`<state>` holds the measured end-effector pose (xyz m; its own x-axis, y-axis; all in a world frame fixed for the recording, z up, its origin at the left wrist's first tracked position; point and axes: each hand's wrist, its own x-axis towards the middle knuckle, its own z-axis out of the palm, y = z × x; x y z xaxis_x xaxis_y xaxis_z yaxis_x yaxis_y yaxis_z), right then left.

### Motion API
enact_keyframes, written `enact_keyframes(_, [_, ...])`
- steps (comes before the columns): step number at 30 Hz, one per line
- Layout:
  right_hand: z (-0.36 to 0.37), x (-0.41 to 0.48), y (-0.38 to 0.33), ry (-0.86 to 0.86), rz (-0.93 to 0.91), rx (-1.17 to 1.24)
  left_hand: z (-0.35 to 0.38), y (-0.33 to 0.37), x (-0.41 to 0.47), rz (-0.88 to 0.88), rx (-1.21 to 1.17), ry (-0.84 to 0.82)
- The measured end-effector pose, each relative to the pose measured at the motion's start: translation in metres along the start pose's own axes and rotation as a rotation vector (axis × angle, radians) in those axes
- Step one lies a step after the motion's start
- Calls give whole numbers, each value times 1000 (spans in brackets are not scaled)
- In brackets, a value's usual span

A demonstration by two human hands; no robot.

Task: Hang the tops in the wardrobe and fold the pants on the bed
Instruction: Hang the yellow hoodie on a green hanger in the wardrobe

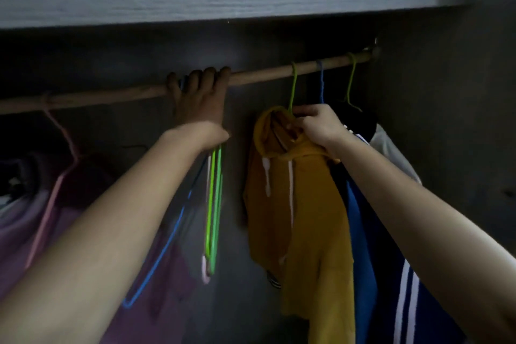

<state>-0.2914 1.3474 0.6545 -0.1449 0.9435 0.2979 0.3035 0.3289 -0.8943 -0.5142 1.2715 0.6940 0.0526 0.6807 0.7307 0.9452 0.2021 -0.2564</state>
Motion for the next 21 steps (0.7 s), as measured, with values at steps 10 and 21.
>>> enact_keyframes(10, [3, -28, 9, 133, -304, -386, 2, 1, -3, -23, -33, -14])
enact_keyframes(21, [-51, -110, 18, 358, -447, -756, -36, 18, -54, -50, -345, 184])
